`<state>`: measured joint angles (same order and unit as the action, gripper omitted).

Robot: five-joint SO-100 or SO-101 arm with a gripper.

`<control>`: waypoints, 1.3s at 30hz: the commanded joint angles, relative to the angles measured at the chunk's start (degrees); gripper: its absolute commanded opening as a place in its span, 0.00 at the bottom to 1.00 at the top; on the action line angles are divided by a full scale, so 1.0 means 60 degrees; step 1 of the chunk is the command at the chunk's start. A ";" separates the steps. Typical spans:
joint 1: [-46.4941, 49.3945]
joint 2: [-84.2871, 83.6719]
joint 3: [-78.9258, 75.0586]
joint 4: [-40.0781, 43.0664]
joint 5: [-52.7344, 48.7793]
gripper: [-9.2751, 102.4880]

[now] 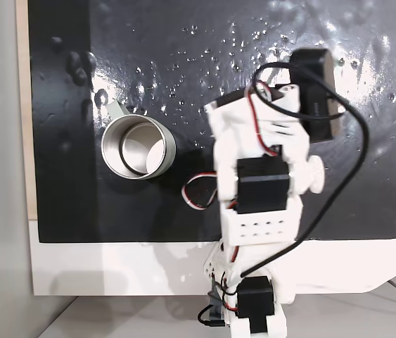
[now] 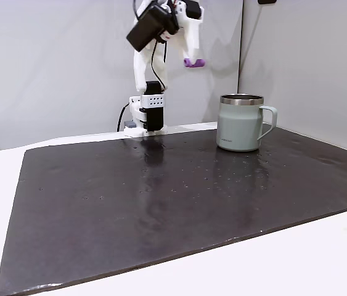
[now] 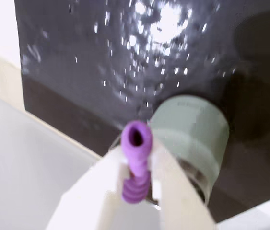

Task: Grasp a pengrip and put it in the cup.

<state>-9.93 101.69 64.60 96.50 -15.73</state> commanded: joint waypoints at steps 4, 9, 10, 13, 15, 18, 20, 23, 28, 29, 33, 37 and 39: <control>-0.2637 0.0571 0.0073 0.0088 0.0879 0.08; -0.4321 0.0029 -0.0190 0.0103 0.1318 0.08; -0.4600 -0.0059 -0.0176 0.0103 0.1406 0.08; -0.5229 -0.0352 -0.0205 0.0103 0.1685 0.08; -0.5522 -0.0542 -0.0293 0.0103 0.1758 0.08; -0.5566 -0.0571 -0.0352 0.0103 0.1802 0.08; -0.5391 -0.0513 -0.0337 0.0103 0.1860 0.10; -0.5186 -0.0322 -0.0190 0.0103 0.1904 0.28; -0.5200 0.0015 0.0220 0.0103 0.1934 0.37; -0.5200 0.0059 0.0278 0.0103 0.1934 0.38; -0.5186 0.0103 0.0293 0.0103 0.1934 0.38; -0.5200 0.0103 0.0293 0.0117 0.1948 0.37; -0.5171 0.0117 0.0293 0.0117 0.1948 0.37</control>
<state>-41.66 98.88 66.80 96.50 -4.48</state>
